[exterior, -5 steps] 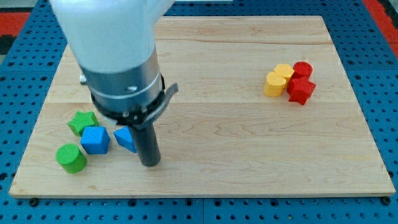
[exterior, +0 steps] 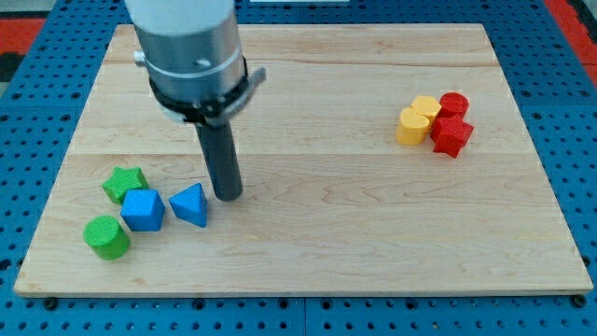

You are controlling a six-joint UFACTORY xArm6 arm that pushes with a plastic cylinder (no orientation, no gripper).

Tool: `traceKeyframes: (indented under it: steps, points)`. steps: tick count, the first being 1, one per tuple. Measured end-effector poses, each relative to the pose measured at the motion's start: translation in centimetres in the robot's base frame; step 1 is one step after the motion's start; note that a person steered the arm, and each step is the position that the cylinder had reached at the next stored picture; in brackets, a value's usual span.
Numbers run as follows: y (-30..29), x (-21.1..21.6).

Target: Push the blue triangle right to the green star

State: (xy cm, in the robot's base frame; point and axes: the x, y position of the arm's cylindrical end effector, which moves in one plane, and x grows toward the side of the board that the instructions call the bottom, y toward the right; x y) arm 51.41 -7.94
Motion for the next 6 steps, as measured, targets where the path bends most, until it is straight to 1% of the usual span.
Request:
traceKeyframes:
  steps: [1,2,4,6]
  points:
    - [2.2,1.7]
    - [2.4,8.3]
    - [-2.7,4.0]
    - [-2.6,-2.3]
